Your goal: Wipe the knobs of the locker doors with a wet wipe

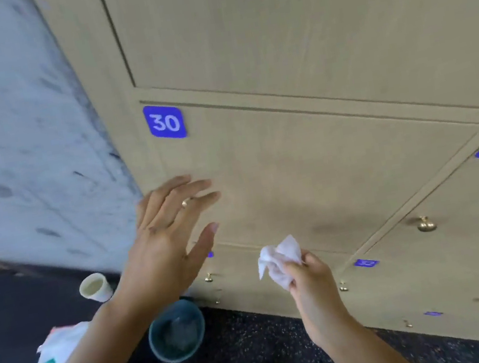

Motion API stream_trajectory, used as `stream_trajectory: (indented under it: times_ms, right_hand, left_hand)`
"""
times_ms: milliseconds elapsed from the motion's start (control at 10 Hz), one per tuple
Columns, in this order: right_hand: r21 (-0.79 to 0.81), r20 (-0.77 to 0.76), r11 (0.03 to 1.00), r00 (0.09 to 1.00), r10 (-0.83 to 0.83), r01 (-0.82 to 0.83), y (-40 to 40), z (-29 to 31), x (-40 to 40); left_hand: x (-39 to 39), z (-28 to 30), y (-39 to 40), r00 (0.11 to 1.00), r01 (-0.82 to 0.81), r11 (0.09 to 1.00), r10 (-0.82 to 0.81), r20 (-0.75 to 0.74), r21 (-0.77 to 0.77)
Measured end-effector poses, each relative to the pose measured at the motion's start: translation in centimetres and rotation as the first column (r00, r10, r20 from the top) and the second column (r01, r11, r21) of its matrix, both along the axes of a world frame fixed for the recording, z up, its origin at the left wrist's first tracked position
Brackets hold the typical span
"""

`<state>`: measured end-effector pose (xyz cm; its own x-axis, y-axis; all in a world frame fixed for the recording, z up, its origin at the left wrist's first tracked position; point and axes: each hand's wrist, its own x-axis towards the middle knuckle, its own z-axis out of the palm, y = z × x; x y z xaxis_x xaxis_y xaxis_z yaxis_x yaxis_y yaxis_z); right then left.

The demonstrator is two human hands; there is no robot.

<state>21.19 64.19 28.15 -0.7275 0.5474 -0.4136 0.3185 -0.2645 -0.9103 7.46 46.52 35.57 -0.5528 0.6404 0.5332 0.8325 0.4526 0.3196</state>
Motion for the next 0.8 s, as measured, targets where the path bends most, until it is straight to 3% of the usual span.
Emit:
stream_trajectory:
  times_ms: [200,500,600,700,800]
  right_hand:
    - [-0.015,0.247,0.995,0.964,0.1,-0.1,-12.4,-10.6,-8.1]
    - [-0.114,0.499,0.951,0.811,0.306,-0.288,-23.9,-31.5,-17.8]
    - [-0.128,0.559,0.902,0.721,0.409,-0.412,-25.5,-35.3,-18.8]
    - [-0.055,0.608,0.886,0.688,0.395,-0.46,-26.2,-36.3,-18.8]
    - [-0.009,0.59,0.885,0.712,0.381,-0.466,-25.6,-35.6,-17.6]
  left_hand:
    - [-2.1,-6.5,-15.1,0.903,-0.291,0.953,0.302,0.307,-0.081]
    - [-5.8,-14.4,-26.5,0.715,-0.512,0.852,0.492,0.496,-0.109]
    - [-6.5,-16.7,-28.4,0.665,-0.549,0.829,0.509,0.547,-0.105]
    - [-7.1,-18.4,-29.2,0.659,-0.526,0.842,0.491,0.57,-0.117]
    - [-6.5,-18.1,-29.2,0.656,-0.505,0.858,0.449,0.606,-0.089]
